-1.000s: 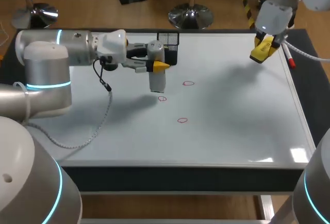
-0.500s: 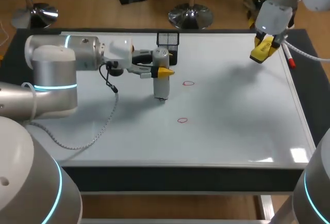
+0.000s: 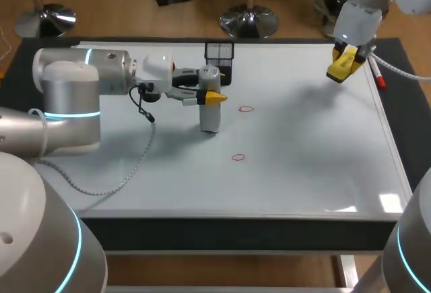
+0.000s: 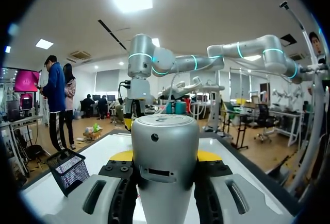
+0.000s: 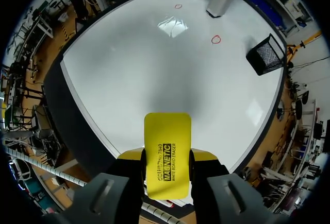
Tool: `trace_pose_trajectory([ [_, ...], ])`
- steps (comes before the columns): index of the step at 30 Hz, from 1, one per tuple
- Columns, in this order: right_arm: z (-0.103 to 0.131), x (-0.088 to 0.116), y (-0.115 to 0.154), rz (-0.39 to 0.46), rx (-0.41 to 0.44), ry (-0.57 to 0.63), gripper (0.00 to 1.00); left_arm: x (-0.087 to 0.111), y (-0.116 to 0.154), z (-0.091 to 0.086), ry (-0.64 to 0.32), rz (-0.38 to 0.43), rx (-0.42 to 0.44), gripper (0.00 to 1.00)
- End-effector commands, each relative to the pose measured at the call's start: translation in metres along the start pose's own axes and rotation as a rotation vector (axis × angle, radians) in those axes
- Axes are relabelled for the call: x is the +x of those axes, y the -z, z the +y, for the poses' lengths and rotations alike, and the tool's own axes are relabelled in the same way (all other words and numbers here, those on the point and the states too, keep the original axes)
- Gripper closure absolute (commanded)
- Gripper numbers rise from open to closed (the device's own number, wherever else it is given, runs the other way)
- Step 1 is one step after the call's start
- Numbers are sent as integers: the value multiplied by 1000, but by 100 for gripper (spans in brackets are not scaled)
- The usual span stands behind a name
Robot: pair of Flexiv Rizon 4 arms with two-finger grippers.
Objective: Pick up the inspection probe, press it on each red-marked spot on the whiteboard one by one, put down the probe, pick up the eraser, and wipe off all the red marks.
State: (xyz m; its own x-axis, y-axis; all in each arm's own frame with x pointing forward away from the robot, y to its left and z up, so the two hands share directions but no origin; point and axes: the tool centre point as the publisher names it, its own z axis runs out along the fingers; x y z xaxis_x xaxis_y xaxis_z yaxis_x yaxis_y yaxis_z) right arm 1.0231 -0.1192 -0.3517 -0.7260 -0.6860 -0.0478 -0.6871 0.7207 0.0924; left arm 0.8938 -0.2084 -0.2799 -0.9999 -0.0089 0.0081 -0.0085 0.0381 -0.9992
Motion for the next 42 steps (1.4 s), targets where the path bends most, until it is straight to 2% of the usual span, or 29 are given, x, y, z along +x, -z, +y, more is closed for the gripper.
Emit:
trace_pose_trajectory([
  [1, 0, 0, 1, 4, 2, 2, 100, -1, -1, 2, -5, 3, 2, 100],
  [10, 0, 0, 1, 4, 2, 2, 100, 0, 0, 10, -7, 7, 0, 100],
  [21, 0, 0, 1, 4, 2, 2, 100, 1, 1, 8, -17, 8, -10, 100],
  [35, 0, 0, 1, 4, 2, 2, 100, 3, 5, -11, -34, 9, -7, 100],
  [42, 0, 0, 1, 4, 2, 2, 100, 2, 16, -18, -48, -6, -7, 100],
])
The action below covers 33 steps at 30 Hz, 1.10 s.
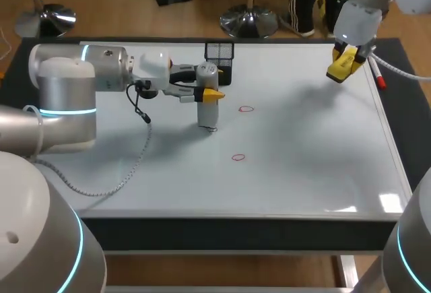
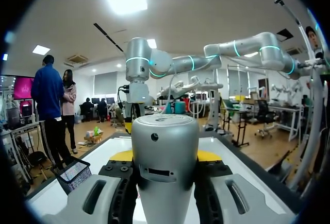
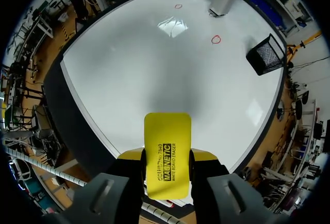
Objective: Pick up the inspection probe, press it on each red-marked spot on the whiteboard one by one, put down the probe, pick up the eraser, and wipe off all the red marks.
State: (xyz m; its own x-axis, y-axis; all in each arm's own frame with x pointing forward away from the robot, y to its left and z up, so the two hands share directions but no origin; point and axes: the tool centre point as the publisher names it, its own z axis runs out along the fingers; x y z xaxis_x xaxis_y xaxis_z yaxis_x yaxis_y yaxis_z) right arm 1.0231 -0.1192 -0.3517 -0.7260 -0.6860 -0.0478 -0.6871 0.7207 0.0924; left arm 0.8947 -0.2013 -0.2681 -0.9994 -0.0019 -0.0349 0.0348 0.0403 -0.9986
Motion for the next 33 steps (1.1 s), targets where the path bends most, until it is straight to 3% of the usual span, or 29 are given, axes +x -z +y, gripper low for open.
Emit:
trace_pose_trajectory([
  [1, 0, 0, 1, 4, 2, 2, 100, 3, 11, -8, -6, -20, -6, 100],
  [12, 0, 0, 1, 4, 2, 2, 100, 15, 44, -19, -23, -108, -16, 100],
  [33, 0, 0, 1, 4, 2, 2, 100, 77, 141, -34, -46, -349, -41, 100],
])
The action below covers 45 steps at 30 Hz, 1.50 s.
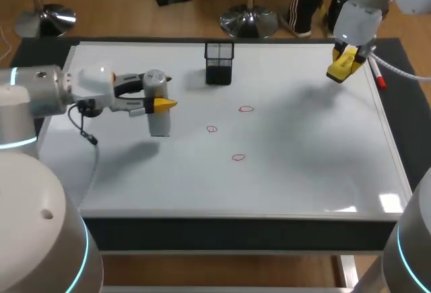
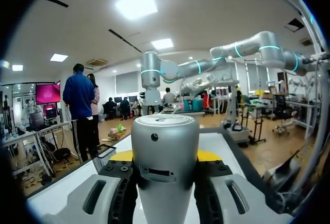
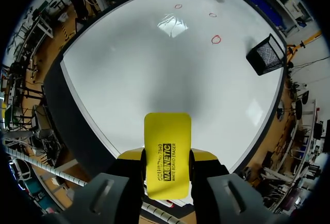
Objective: Pick up the inspection probe, press it on each red-marked spot on the whiteboard one by one, put down the probe, pick up the eraser, and wipe off all the red marks.
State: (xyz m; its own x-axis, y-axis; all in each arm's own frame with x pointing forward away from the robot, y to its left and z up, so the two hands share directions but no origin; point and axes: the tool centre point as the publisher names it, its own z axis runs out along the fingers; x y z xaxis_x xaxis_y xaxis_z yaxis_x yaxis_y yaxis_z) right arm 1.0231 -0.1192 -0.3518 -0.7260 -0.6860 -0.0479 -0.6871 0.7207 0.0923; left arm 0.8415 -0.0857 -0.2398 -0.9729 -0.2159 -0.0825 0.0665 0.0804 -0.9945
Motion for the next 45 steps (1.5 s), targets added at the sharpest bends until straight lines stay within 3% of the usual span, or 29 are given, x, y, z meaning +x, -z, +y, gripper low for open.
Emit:
trace_pose_trajectory([
  [1, -1, 0, 1, 4, 2, 2, 100, 21, 34, -9, -11, -141, -4, 100],
  [19, -1, 0, 1, 4, 2, 2, 100, 40, 99, -12, -37, -283, 14, 100],
  [45, -1, 0, 1, 4, 2, 2, 100, 41, 109, -9, -34, -300, -1, 100],
])
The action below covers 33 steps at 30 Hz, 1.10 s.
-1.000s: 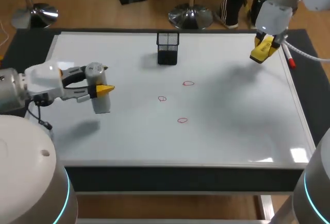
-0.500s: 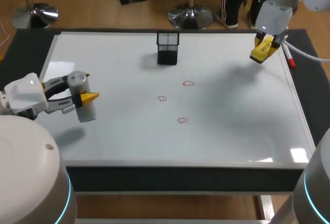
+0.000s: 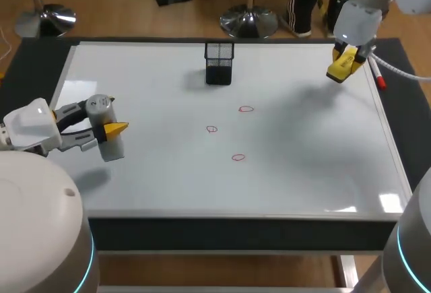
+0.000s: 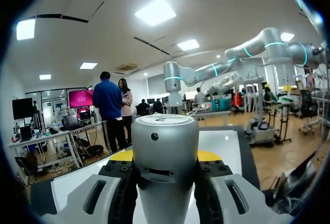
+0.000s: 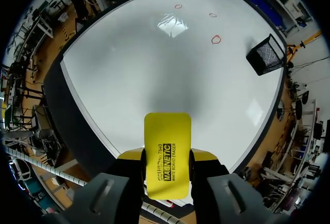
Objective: Pick up the inspection probe, press it on each red-marked spot on the whiteboard one by one, put down the probe, pick up the eraser, and wipe off all the red marks.
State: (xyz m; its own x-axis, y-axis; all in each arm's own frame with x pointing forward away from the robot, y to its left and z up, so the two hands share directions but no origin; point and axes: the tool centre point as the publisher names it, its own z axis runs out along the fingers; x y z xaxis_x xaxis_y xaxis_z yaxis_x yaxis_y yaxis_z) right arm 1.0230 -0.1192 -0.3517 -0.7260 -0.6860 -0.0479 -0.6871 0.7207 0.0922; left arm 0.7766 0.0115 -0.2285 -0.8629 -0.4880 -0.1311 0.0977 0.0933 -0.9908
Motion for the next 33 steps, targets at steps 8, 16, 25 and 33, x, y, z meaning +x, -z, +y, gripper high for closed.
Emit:
trace_pose_trajectory([
  [8, 51, 4, 4, 11, 25, 54, 100, 0, -1, -1, 0, -3, -1, 100],
  [16, 105, 8, 3, 27, 28, 132, 100, 0, -1, -1, 0, -3, -1, 100],
  [25, 186, -3, -14, 38, -6, 299, 100, 0, -1, -1, 0, -3, -1, 100],
  [33, 254, -21, -44, 79, -18, 457, 100, 0, -1, -1, 0, -3, -1, 100],
])
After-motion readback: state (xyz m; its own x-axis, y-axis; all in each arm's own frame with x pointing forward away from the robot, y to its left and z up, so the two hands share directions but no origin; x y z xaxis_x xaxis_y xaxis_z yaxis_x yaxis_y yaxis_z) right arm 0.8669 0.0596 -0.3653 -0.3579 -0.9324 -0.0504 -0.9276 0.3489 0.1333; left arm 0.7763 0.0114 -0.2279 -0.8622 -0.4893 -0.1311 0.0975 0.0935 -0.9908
